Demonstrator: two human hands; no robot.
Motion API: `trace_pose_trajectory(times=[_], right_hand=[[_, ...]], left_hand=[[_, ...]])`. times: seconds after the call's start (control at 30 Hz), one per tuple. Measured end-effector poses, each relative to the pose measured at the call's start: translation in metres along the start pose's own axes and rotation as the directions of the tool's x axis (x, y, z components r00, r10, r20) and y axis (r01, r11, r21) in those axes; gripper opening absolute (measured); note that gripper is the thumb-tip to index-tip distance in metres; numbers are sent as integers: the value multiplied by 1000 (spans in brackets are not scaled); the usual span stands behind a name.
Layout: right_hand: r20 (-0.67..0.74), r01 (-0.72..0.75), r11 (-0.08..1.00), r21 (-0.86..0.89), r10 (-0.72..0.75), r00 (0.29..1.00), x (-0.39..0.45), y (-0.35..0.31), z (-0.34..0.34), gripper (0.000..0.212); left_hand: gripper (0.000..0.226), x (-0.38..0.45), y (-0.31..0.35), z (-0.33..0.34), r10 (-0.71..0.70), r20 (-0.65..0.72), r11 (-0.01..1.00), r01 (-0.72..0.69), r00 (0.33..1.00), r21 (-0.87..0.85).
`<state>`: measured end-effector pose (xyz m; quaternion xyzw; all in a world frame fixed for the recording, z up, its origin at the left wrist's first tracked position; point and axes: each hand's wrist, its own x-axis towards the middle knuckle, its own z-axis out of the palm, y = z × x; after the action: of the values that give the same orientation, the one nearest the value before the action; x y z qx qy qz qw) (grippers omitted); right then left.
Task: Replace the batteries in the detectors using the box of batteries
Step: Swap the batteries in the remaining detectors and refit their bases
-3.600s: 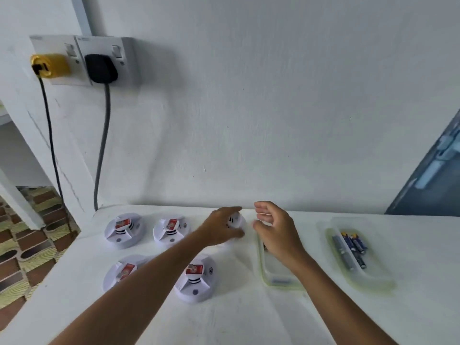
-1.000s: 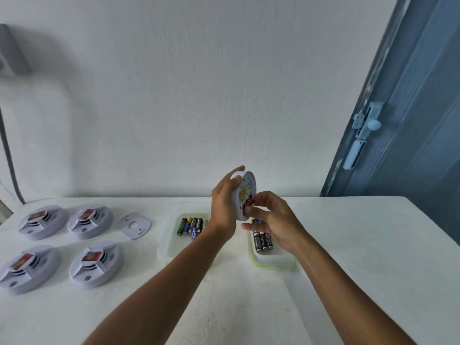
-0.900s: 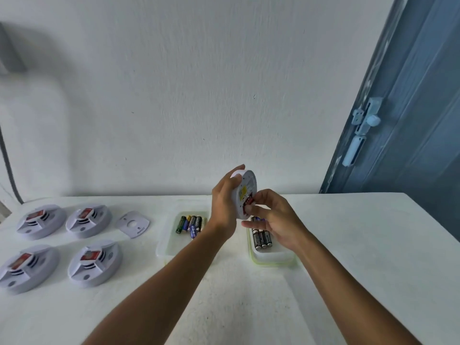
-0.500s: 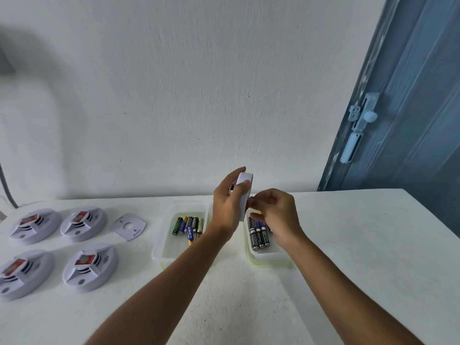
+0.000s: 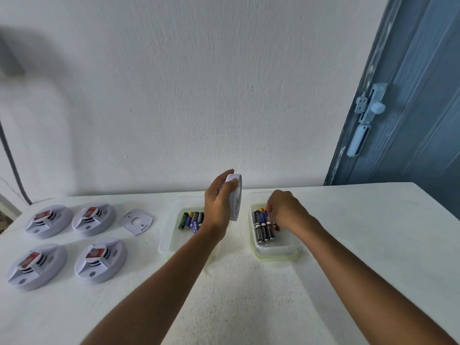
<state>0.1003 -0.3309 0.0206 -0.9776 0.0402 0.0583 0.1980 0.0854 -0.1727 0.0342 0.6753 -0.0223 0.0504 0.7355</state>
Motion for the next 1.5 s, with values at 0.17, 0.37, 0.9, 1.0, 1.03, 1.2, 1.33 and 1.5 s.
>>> trace_pose_trajectory(times=[0.17,0.37,0.9,1.0,1.03,1.2,1.33,1.5], right_hand=[[112,-15,967,-253,45,993,-5,-11,-6,29],[-18,62,981,-181,-67,998,-12,-10,-3,7],[-391,396,714,578,-184,902,-54,-42,5,26],[-408,419,726,545,-207,889,-57,-45,6,24],[-422,433,736,520,-219,880,-58,-46,7,21],[-509,507,741,439,-260,821,-57,-46,14,16],[-545,673,639,372,-437,716,-59,-38,15,25],[-513,760,592,270,-579,633,-49,-26,4,20]], left_hand=[[55,-4,-2,-5,-46,-6,999,46,999,5],[47,-5,0,-4,-142,30,980,145,989,-140],[25,-4,0,-1,-228,85,889,243,970,-388],[22,-4,0,0,-268,73,868,274,961,-413],[22,-4,0,0,-285,71,859,287,956,-424],[31,-1,3,1,-376,63,810,361,925,-461],[41,5,3,-7,-412,103,740,398,905,-543],[39,5,6,-13,-390,199,741,434,899,-512]])
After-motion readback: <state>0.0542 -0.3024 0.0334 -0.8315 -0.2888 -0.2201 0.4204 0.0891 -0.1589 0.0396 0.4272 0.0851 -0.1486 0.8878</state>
